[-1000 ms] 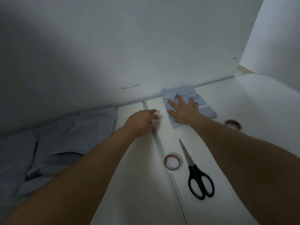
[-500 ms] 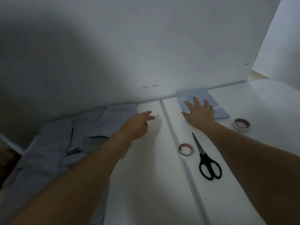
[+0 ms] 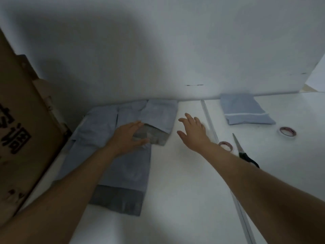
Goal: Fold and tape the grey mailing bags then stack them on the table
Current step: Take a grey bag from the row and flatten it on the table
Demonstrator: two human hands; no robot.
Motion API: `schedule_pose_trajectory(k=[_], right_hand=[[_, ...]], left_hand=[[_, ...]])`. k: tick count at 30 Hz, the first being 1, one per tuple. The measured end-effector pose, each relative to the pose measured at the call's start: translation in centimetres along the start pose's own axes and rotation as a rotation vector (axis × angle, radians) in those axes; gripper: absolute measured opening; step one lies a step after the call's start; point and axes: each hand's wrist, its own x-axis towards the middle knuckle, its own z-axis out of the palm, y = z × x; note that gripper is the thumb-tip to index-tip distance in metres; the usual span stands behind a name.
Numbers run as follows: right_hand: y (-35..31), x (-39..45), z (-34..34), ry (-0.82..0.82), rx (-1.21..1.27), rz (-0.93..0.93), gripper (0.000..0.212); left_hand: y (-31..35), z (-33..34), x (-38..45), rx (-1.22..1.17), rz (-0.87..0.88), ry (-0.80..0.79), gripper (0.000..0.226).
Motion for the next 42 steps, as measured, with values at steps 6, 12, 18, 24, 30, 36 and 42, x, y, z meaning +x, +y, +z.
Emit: schedule_pose_trajectory(k=[6,12,18,24,30,36,42], right_hand=[[-3.6,-3.2,2.0,-0.039,-0.028,-0.059,0.054],[-4.6,-7.1,3.0,-0.043,0.008,-0.084,0.051],[-3.6,-11.2,3.4,0.041,0.109,-0.163,0.042],[-3.6,-15.1,4.2,0.137,0.137,-0.245,0.04],[-2.9,-16.7,5.8,0.09,-0.048,-0.3,0.047],[-0.8,-15.3,4.8,0.018,-0.176,-0.244,0.053],[1.2,-13.2,3.2,-0.027,-0.216,-0.19,0.057]], left_hand=[[-0.9,2.5,-6.4,0.061,0.16,0.087,0.076],[2.0,6.0,-10.5,0.199,-0.094,-0.206,0.08],[7.9,7.5,-12.4,0.197,-0.126,-0.266,0.062],[10.3,6.9,-13.2,0.061,0.217,-0.066,0.04],[7.1,8.3,-12.3,0.078,0.29,0.06,0.049],[7.8,9.6,-9.7,0.151,0.281,-0.077,0.057],[9.8,10.5,-6.6,0.159,0.245,-0.067,0.046]])
